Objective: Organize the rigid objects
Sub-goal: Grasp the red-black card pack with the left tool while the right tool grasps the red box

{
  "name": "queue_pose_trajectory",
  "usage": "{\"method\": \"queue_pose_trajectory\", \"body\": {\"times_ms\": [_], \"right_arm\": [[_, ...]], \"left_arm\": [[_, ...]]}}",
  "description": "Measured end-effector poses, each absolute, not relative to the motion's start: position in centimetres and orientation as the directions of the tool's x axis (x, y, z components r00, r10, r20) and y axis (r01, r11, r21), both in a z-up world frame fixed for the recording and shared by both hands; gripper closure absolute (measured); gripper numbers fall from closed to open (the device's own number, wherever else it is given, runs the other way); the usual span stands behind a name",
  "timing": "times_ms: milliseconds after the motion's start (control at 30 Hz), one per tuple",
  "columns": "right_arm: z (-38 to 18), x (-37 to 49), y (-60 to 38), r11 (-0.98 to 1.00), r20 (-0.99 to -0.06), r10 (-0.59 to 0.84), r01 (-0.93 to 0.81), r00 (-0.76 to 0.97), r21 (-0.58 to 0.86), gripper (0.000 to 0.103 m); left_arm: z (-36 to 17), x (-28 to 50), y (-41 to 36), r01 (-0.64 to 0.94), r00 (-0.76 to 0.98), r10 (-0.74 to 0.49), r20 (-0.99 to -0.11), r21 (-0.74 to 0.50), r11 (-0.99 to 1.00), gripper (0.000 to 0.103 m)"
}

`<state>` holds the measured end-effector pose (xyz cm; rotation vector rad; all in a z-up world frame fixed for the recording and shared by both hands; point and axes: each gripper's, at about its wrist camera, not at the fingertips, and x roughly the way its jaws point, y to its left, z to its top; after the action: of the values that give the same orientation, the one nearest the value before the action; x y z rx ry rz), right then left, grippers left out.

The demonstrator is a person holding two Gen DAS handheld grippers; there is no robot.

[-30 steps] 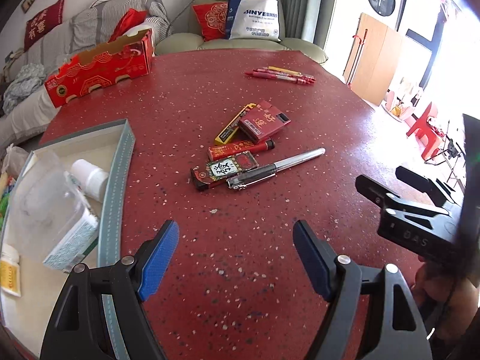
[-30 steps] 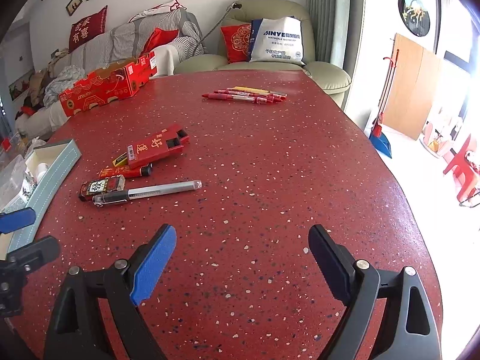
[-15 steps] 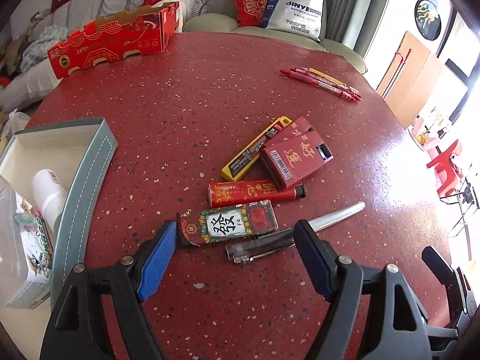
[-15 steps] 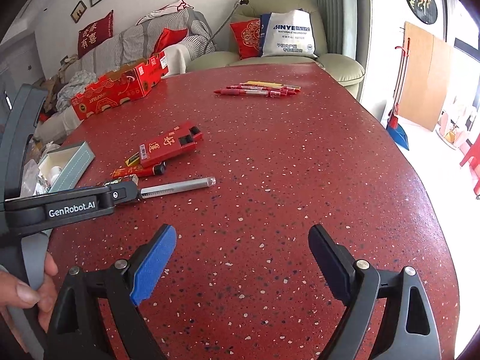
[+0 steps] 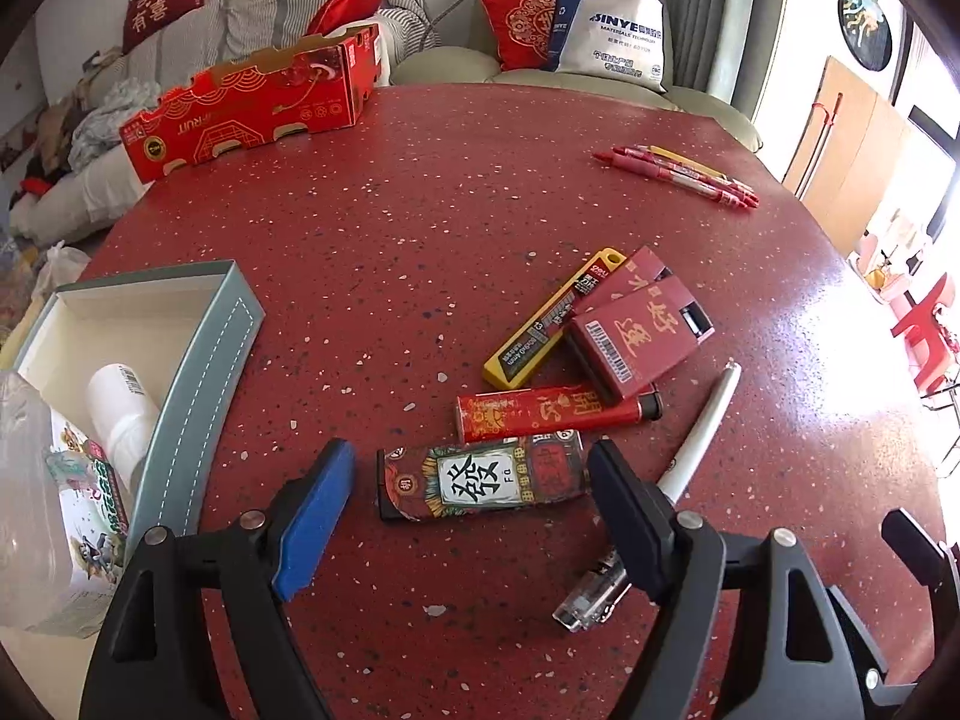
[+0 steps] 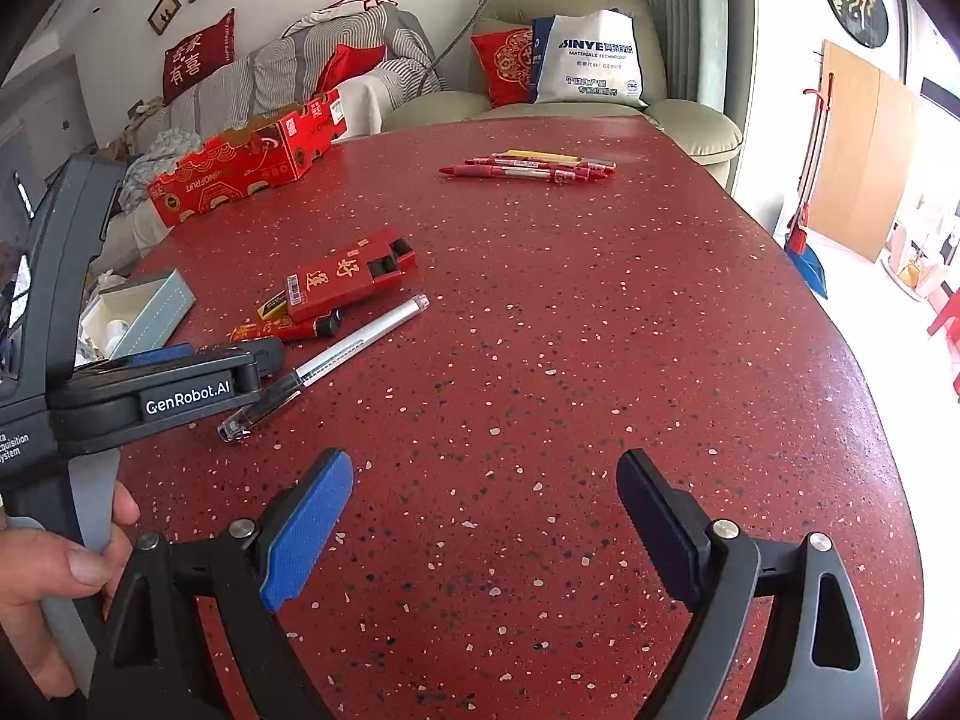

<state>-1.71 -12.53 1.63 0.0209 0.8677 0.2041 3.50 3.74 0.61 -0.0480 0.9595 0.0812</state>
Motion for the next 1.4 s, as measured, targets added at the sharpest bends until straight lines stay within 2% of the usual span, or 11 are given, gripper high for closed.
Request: {"method": "queue_pose_trajectory", "body": {"times_ms": [167,333,500,600,833,900,933,967,1333,1367,1400], "right_arm": [[2.1,-1.5,-12.5,0.979,-0.739,0.193,-0.177,0.646,0.101,0.012],[3.3,1.4,-11.1,0.947,-0.705,0.301,-0.291,0.642,0.139,0.012],[3.0,6.0,-8.9,0.913,-0.733,0.36,-0.38,0.577,0.15,0.012],[2.2,7.8,-7.6,0.882,-0.75,0.406,-0.44,0.522,0.17,0.012],[1.3,8.8,-4.3,0.835,-0.764,0.416,-0.54,0.493,0.106,0.012],[0.9,9.1,-3.6,0.837,-0.776,0.388,-0.543,0.497,0.071,0.013],[0.5,9.2,-3.4,0.832,-0.783,0.39,-0.549,0.485,0.074,0.019],[0.5,9.3,-3.6,0.833,-0.78,0.399,-0.547,0.482,0.088,0.032],[2.0,6.6,-7.8,0.901,-0.745,0.35,-0.421,0.568,0.103,0.033],[2.3,6.1,-8.3,0.911,-0.742,0.335,-0.4,0.581,0.098,0.033],[2.5,5.5,-8.9,0.919,-0.739,0.321,-0.383,0.592,0.093,0.033]], "left_arm": [[0.5,3.2,3.9,-0.069,0.591,0.035,-0.806,-0.007,0.998,0.022],[0.5,3.1,3.8,-0.077,0.598,0.042,-0.8,-0.005,0.997,0.022],[0.7,2.8,5.5,-0.136,0.608,0.036,-0.793,-0.06,0.989,0.023],[0.6,2.7,5.3,-0.128,0.607,0.038,-0.794,-0.051,0.99,0.023],[0.7,2.4,5.5,-0.117,0.609,0.025,-0.793,-0.058,0.991,0.023],[0.7,2.4,5.6,-0.116,0.61,0.018,-0.792,-0.067,0.991,0.023],[0.7,2.4,5.5,-0.115,0.609,0.022,-0.793,-0.061,0.992,0.023],[0.7,2.4,5.3,-0.112,0.609,0.024,-0.793,-0.055,0.992,0.023],[0.7,2.6,5.0,-0.095,0.612,0.019,-0.791,-0.05,0.994,0.024],[0.7,2.5,5.0,-0.092,0.611,0.019,-0.792,-0.047,0.995,0.024],[0.7,2.4,5.0,-0.092,0.612,0.022,-0.791,-0.044,0.995,0.029]]}}
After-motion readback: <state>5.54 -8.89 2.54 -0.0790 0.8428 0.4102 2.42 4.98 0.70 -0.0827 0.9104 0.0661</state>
